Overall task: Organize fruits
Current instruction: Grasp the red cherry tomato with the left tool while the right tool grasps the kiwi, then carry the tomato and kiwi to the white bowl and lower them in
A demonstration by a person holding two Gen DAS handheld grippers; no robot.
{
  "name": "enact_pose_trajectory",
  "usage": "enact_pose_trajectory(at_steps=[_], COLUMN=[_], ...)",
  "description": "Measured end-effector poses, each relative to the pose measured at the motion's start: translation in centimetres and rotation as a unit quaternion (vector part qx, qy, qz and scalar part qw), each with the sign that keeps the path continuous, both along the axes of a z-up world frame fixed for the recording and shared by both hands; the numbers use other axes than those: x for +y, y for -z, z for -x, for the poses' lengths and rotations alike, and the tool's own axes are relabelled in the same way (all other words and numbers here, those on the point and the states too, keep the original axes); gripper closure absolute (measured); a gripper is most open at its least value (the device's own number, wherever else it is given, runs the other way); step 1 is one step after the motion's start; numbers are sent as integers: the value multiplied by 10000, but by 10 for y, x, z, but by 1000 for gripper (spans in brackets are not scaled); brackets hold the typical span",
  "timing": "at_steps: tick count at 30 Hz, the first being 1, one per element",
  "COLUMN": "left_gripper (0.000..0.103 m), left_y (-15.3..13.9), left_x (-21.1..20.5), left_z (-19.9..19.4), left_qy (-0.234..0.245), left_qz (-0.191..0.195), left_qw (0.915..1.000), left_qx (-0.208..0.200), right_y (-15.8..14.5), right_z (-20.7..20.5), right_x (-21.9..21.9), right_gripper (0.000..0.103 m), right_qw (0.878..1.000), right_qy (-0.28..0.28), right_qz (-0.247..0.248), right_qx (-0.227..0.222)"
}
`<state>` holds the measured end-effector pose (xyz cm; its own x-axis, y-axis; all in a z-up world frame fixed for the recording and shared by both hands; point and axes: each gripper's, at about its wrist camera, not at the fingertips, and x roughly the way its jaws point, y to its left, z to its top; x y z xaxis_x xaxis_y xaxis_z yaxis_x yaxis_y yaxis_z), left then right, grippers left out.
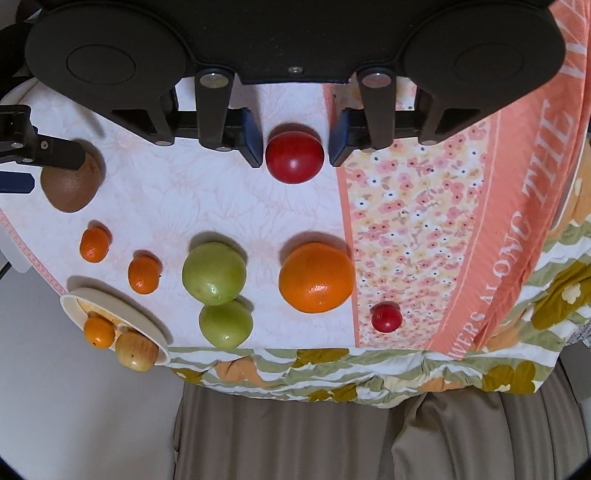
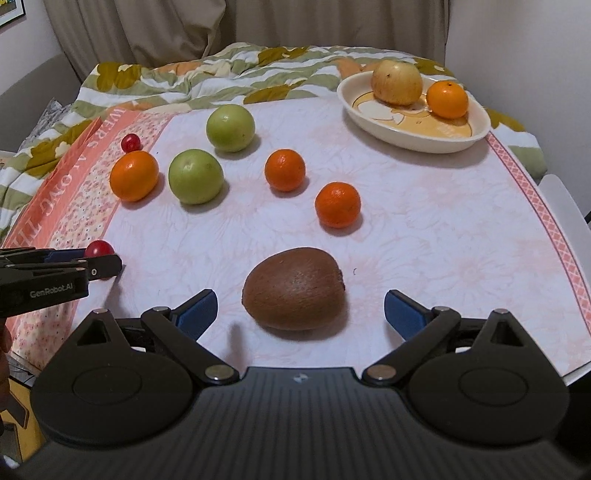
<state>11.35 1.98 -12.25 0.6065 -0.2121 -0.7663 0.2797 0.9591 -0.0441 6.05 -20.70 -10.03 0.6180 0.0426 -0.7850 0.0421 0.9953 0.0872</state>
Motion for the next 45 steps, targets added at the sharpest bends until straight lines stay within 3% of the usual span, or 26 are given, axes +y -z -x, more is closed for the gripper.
enact_pose_trajectory(at_steps=[17,19,21,26,33,45], left_gripper=[66,66,67,67,67,67], left_y=[-1,-2,-3,-12,-37,-95], left_x=[2,2,3,3,5,-12], left_z=[18,21,24,31,37,50], left_qy=[63,72,52,55,-59,93], left_qz=[76,101,129,189,337,495], left_qw=[9999,9999,9999,9998,9993,9962], left_qx=[83,91,53,-77,-166,-711], right_y=[10,13,15,12,-10,-67], right_z=[-10,-12,-14,-11,0,18], right_x=[10,10,11,12,14,-13], right_gripper=[0,7,22,23,23,23], right_qw=[9997,9997,9995,9991,9991,9987], right_qy=[-231,-234,-251,-320,-307,36], right_qz=[119,108,181,283,233,96], right_qx=[-1,13,71,50,-154,-503])
